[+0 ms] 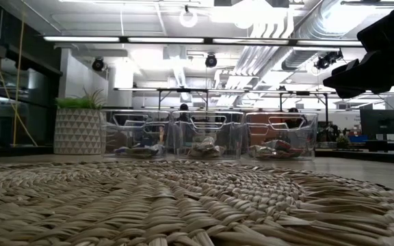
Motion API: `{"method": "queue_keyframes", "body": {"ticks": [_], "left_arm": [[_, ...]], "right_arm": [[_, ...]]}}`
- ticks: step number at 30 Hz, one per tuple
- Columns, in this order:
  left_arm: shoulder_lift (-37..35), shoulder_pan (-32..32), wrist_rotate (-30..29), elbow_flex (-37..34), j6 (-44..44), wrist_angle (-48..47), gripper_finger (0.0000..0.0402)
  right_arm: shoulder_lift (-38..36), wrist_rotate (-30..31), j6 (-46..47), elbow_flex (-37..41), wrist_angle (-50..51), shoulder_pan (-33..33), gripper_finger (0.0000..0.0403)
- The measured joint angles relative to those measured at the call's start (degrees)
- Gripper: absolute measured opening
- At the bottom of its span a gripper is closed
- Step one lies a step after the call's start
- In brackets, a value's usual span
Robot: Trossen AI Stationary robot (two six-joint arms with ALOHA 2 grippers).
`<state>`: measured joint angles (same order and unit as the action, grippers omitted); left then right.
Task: Pick and place Granola Bars by type
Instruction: Put the yellow granola bar into the middle transparent bin
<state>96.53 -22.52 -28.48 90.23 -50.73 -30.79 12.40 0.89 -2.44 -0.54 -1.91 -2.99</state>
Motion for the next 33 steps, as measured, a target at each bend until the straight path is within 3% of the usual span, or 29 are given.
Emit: {"method": "queue_keyframes", "body": {"ticks": [4,13,19,26,33], "left_arm": [[0.0,0.0,-1.95,3.6,8.5,3.88,0.0073],[-0.46,0.55,-12.38,14.3,25.77,3.61,0.0073],[-0.82,5.6,-15.24,20.04,33.82,3.4,0.0073],[-0.85,18.48,-2.23,22.45,36.53,3.7,0.0073],[-0.76,34.77,15.42,21.78,24.61,2.96,0.0073]], "right_arm": [[0.0,-0.02,0.0,0.02,0.02,0.0,0.0],[0.0,-0.01,0.01,0.01,0.0,0.0,0.0],[0.0,0.0,0.0,0.0,0.0,-0.01,0.0],[0.0,0.0,0.0,0.0,0.0,0.0,0.0],[0.0,0.0,0.0,0.0,0.0,0.0,0.0]]}}
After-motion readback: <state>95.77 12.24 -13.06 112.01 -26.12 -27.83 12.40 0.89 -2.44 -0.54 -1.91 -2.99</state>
